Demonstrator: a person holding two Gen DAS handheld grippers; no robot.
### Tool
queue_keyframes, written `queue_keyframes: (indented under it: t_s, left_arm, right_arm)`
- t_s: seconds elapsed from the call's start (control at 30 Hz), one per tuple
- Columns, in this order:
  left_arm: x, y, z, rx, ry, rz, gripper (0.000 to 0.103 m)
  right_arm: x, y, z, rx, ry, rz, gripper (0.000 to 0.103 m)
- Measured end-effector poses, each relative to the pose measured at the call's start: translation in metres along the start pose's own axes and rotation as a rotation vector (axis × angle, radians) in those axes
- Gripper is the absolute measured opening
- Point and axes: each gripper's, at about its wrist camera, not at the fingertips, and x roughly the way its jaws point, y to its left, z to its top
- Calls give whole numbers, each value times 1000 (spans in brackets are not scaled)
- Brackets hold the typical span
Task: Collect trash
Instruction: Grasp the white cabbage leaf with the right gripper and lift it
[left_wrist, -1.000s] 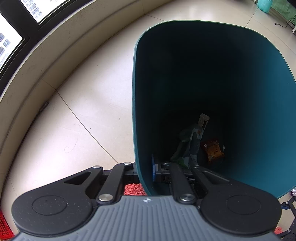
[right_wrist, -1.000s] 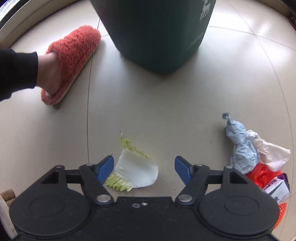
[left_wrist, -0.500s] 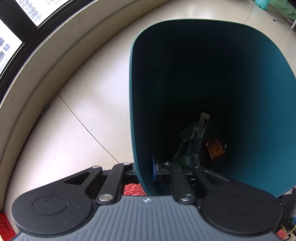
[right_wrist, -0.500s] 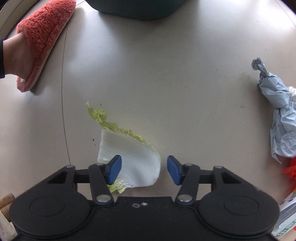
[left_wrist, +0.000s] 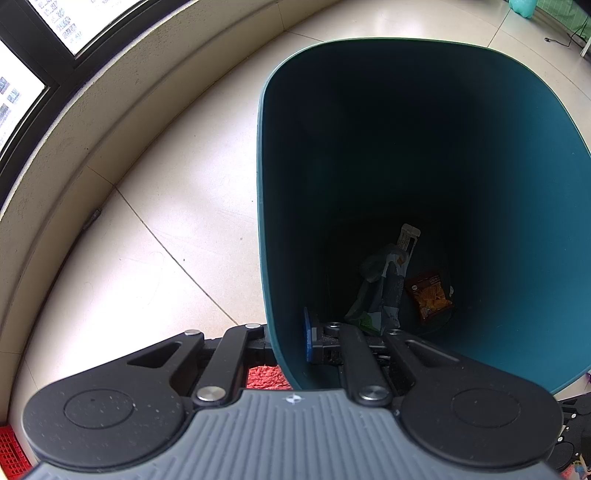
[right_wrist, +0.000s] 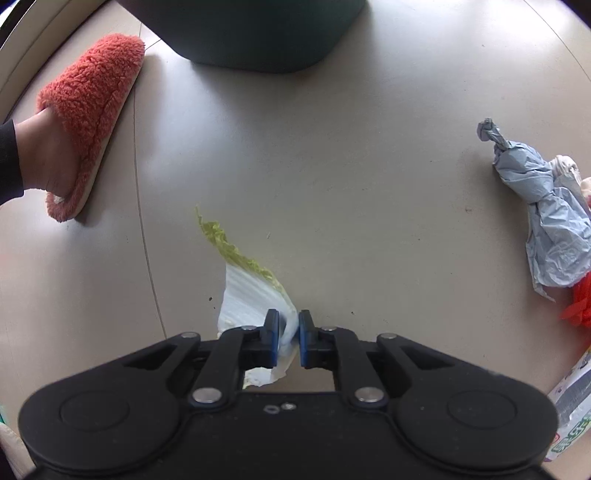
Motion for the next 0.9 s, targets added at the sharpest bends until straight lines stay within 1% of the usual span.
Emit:
queue_keyframes:
  t_s: [0.1,0.13,0.23,0.27,0.33,0.4,0.53,0.57,0.7,0.8,0.9]
  left_arm:
    - [0,0,0,-2,1,0,10]
    - [0,0,0,-2,1,0,10]
    - [0,0,0,-3,1,-1,10]
    - [0,0,0,-3,1,-1,10]
    - [0,0,0,-2,2,1,10]
    - [0,-1,0,-2,2,3,10]
    - [0,-3,2,-6,8,13,11]
    - [0,-4,3,-7,12,15,11]
    - [3,-1,6,-22,25,7,11]
    - [5,1,7,-29,29,6,11]
    - [6,2,8,-36,38,9,11]
  right_arm:
    - [-14,-4,0,42,-19,-23,9]
    - [-20,-5,1,55,-30,-43,9]
    - [-47,-9,2,75,-72,-89,9]
    - [-62,-13,2,98,-91,-123,9]
    - [-86,-19,5,127,-127,-161,9]
    - [-119,-24,11,176,-192,-197,9]
    - [-193,-25,26,243,-348,-218,9]
    - [-217,-22,35,247,-395,-221,9]
    - [-285,-1,58,211,-539,-248,9]
    - [-315,16,80,173,-611,-251,9]
    - [-324,32,106,143,-649,-249,9]
